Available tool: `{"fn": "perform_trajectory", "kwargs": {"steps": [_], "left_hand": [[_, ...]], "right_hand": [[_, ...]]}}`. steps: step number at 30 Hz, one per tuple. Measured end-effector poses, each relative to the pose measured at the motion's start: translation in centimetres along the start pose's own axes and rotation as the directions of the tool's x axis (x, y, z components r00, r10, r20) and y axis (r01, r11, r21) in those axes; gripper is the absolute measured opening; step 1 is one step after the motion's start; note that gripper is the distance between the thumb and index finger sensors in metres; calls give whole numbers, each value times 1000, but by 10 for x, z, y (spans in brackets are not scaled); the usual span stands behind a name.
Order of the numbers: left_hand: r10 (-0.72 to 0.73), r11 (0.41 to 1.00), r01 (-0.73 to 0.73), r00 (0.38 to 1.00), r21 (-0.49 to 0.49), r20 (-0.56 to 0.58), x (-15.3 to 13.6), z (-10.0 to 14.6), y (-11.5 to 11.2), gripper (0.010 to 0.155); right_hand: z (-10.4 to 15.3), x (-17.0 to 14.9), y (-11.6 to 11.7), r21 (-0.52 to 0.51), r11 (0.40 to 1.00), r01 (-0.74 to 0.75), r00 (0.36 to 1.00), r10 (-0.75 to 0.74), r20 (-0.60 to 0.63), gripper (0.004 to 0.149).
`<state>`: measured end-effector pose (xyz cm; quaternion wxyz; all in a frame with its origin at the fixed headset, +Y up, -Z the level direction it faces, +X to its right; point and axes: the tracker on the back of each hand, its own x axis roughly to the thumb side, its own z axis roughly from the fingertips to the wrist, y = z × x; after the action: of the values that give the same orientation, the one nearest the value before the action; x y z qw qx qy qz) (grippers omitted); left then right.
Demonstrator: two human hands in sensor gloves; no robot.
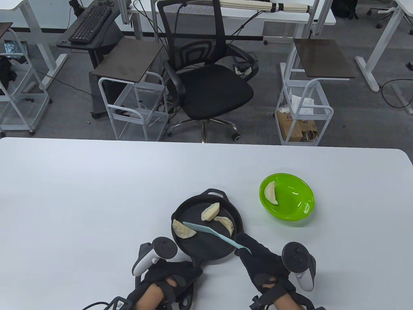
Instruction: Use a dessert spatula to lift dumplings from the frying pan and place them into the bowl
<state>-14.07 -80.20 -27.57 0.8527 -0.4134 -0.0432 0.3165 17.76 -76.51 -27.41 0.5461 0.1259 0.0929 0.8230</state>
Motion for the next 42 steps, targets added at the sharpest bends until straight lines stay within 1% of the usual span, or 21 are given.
{"fn": "perform_trajectory", "kwargs": {"steps": [3, 8, 11, 15, 18, 23, 27, 29, 33, 42], "left_hand": [[0, 1000, 0, 1000, -1, 0, 0, 0, 0, 62], [-2, 1000, 2, 1000, 4, 3, 0, 0, 0, 62], [-2, 1000, 1, 1000, 6, 7, 0, -1, 0, 62], [-2, 1000, 2, 1000, 12, 9, 0, -1, 0, 62], [-1, 1000, 1, 1000, 11, 9, -1, -1, 0, 62], [-2, 1000, 1, 1000, 11, 9, -1, -1, 0, 62], [2, 1000, -2, 1000, 7, 8, -1, -1, 0, 62], [6, 1000, -6, 1000, 2, 8, -1, -1, 0, 62], [6, 1000, -6, 1000, 1, 5, -1, -1, 0, 62], [12, 1000, -12, 1000, -7, 4, -2, -1, 1, 62]], "right_hand": [[-2, -4, 7, 67, 997, 34, 999, -33, -20, 55], [-4, -9, 14, 110, 990, 91, 994, -84, -64, 56], [-5, -15, 19, 136, 983, 122, 988, -106, -116, 55], [-4, -20, 23, 142, 979, 145, 976, -118, -184, 55], [-3, -27, 24, 89, 977, 192, 953, -165, -253, 54], [-2, -34, 22, 36, 976, 214, 930, -192, -314, 52], [-3, -41, 22, 43, 973, 227, 913, -198, -358, 54], [-4, -43, 20, 56, 961, 270, 897, -230, -376, 54], [-6, -45, 19, 91, 958, 271, 904, -221, -367, 55], [-5, -43, 20, 106, 952, 287, 904, -233, -359, 54]]}}
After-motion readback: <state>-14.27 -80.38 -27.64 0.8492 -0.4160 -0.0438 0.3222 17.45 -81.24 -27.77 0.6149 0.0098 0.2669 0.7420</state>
